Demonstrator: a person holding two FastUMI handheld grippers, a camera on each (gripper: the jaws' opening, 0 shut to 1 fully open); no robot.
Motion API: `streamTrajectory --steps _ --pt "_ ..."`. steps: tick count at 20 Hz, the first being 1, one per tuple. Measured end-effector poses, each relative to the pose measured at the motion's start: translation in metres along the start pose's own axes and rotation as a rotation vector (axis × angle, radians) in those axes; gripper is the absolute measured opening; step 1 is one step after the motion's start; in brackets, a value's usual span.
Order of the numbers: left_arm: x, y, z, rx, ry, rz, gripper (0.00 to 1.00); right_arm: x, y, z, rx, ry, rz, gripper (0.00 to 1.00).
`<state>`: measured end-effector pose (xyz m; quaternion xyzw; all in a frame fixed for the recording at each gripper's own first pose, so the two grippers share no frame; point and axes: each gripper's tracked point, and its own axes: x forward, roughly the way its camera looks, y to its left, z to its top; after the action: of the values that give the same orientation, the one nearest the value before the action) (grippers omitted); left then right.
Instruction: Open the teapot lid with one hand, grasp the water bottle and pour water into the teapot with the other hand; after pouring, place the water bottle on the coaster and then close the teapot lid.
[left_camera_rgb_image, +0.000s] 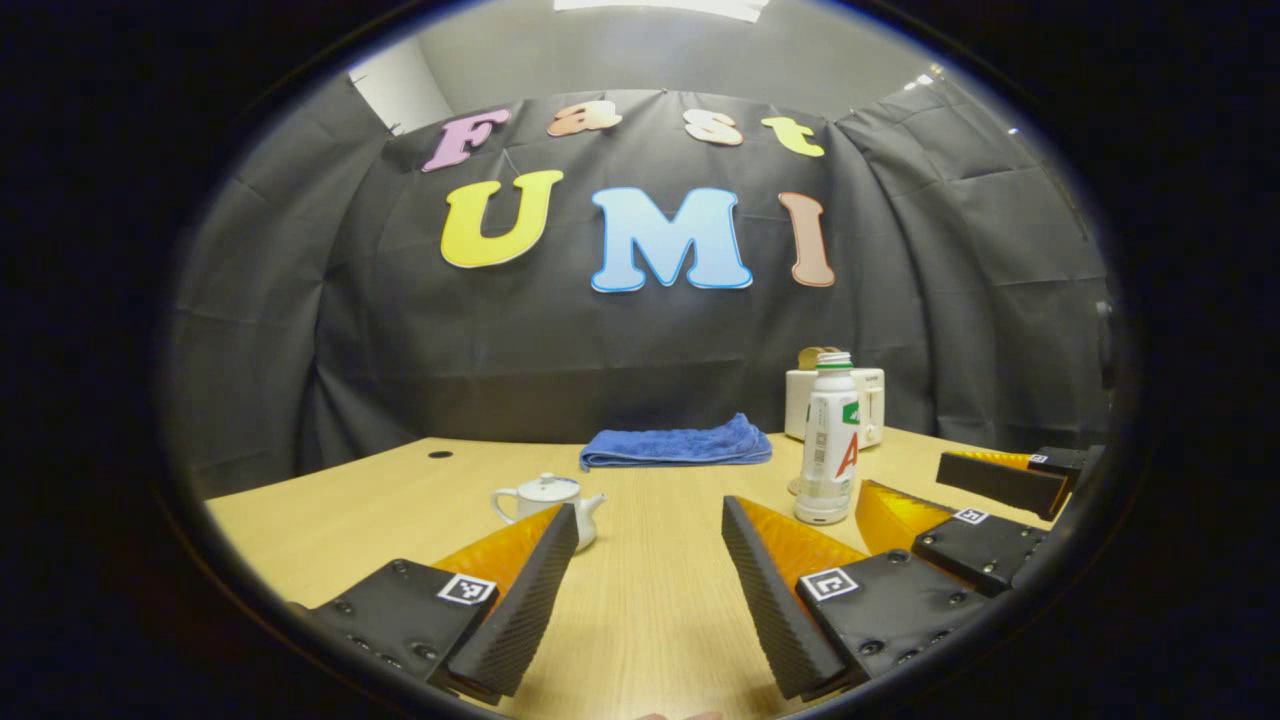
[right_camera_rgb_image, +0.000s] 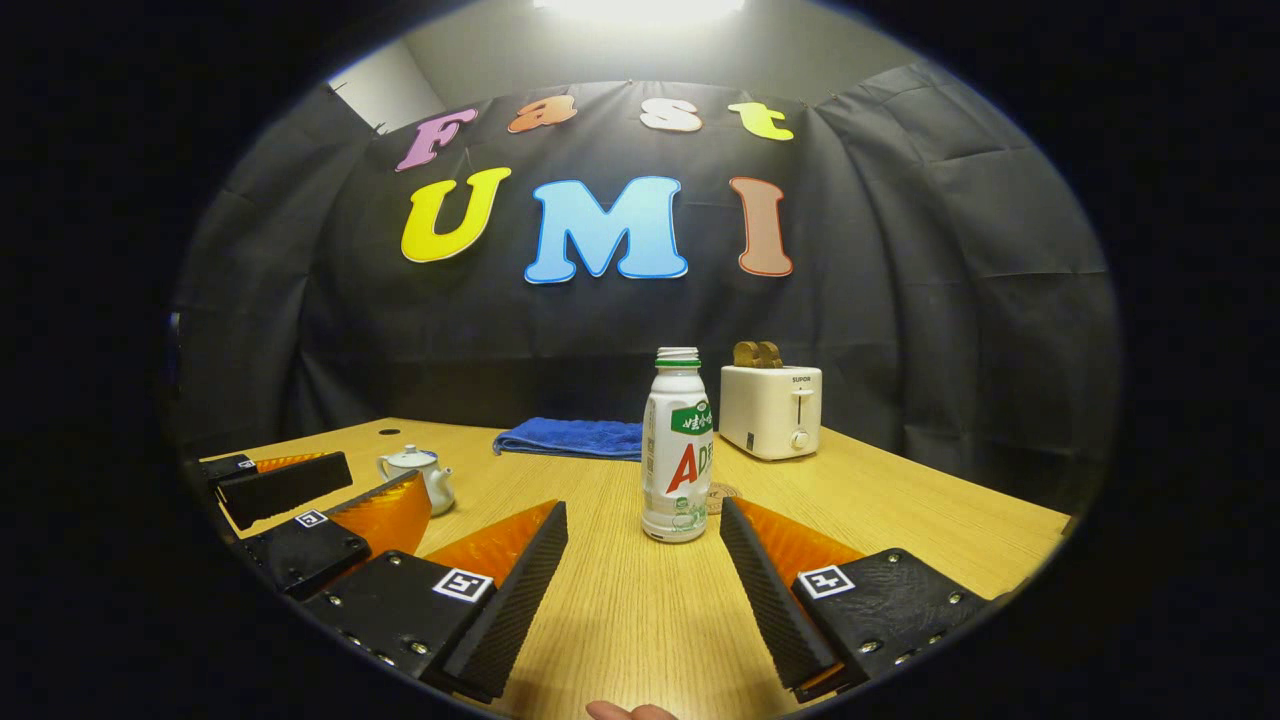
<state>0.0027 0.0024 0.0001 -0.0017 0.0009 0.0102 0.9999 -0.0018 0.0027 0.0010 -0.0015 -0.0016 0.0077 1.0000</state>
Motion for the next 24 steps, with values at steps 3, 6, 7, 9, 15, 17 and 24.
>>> streamTrajectory --steps 3,6,7,9,15,17,24 --pt "0.0 0.0 -0.001 0.0 -0.001 -0.016 1.0 0.002 0.001 0.001 -0.001 -0.001 0.009 0.95" --pt "0.005 0.004 -0.002 -0.004 0.003 -0.023 1.0 0.006 0.003 -0.001 -0.006 0.012 0.023 0.95" --pt "0.007 0.009 -0.002 -0.007 -0.001 -0.018 1.0 0.007 0.003 -0.001 -0.009 0.015 0.026 0.95" --pt "0.02 0.021 0.002 0.005 -0.011 -0.006 1.0 0.01 0.004 0.001 -0.011 0.013 0.038 0.95" --pt "0.09 0.086 -0.002 -0.067 0.025 0.035 1.0 0.016 0.005 0.013 -0.009 -0.008 0.058 0.95" --pt "0.114 0.1 -0.008 -0.052 0.043 0.053 0.99 0.018 0.004 0.013 -0.011 -0.006 0.061 0.95" --pt "0.169 0.119 -0.019 -0.043 0.09 0.055 0.99 0.026 -0.004 0.007 0.006 0.02 0.052 0.95"
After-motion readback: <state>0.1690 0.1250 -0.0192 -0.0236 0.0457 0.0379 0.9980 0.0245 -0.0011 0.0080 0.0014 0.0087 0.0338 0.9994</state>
